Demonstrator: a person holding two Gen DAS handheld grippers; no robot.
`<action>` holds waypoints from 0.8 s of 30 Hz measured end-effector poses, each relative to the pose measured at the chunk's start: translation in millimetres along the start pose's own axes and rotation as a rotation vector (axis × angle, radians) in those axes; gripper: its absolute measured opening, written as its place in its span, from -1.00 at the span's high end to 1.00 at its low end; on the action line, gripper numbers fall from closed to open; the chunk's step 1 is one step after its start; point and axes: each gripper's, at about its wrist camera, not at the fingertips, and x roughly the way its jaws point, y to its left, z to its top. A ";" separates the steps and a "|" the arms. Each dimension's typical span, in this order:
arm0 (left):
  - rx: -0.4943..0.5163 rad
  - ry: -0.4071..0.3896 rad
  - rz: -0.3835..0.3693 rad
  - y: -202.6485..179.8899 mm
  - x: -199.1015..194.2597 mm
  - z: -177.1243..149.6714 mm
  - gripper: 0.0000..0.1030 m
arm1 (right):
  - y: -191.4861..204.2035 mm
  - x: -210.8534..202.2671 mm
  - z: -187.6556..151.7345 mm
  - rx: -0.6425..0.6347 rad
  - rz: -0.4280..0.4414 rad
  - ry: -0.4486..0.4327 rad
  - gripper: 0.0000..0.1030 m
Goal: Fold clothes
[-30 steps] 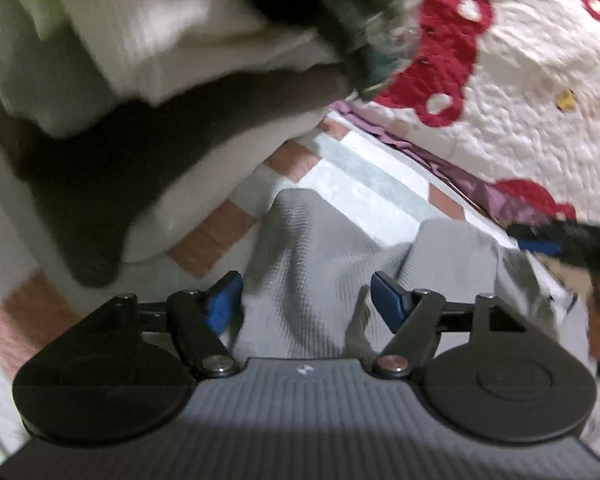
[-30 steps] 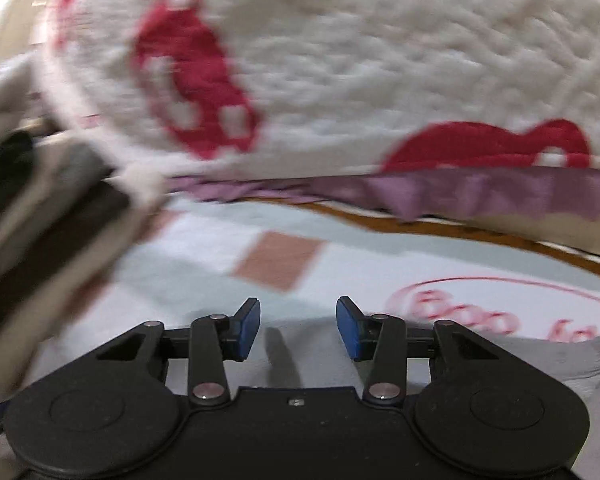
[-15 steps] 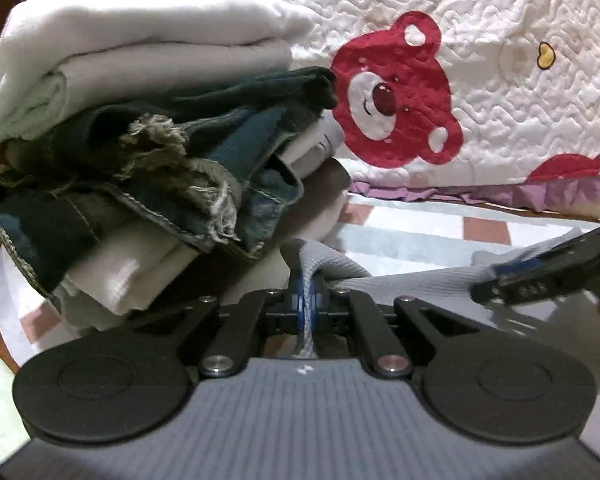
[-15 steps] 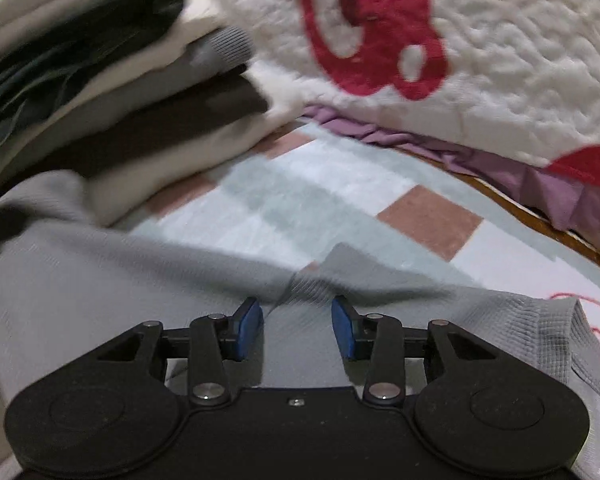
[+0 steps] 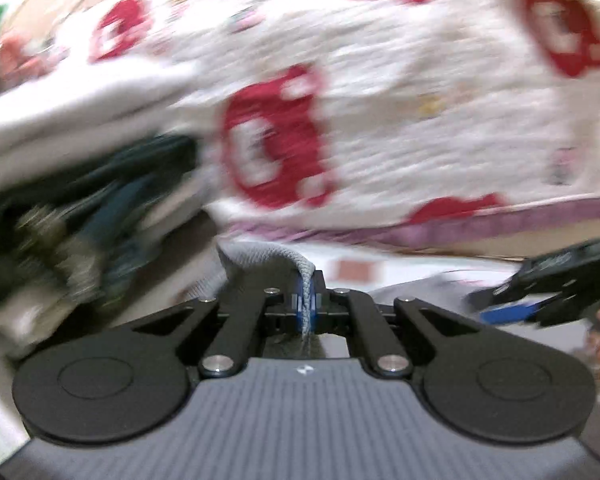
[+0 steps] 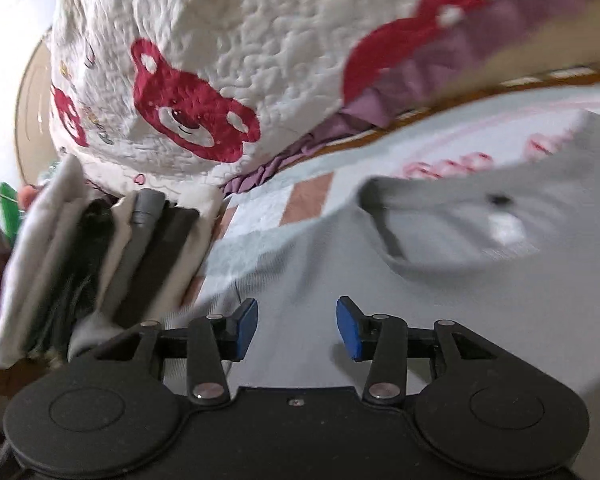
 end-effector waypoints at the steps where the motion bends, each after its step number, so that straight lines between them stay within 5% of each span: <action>1: 0.016 0.038 -0.071 -14.8 2.1 -0.5 0.87 | -5.4 -11.2 -4.8 0.006 0.000 0.002 0.03; 4: 0.062 0.222 -0.289 -54.9 15.4 -11.1 0.35 | -19.4 -35.4 -19.6 0.000 -0.025 0.012 0.03; 10: 0.173 0.252 -0.375 -57.5 -24.2 -41.6 0.01 | -38.9 -60.2 -48.9 -0.032 -0.042 0.017 0.02; 14: 0.126 0.241 -0.305 -27.6 -32.7 -49.5 -0.10 | -33.5 -56.8 -55.6 -0.103 -0.011 0.011 0.02; 18: 0.122 0.253 -0.212 -4.9 -21.0 -59.5 -0.10 | -31.7 -36.6 -47.6 -0.024 0.104 0.035 0.02; 21: 0.161 0.277 -0.190 -0.6 -14.9 -68.0 -0.11 | -27.9 -12.5 -37.4 -0.010 0.059 0.040 -0.24; 24: 0.212 0.291 -0.161 -0.1 -12.3 -76.0 -0.11 | -22.3 8.1 -32.2 -0.054 0.022 0.029 -0.27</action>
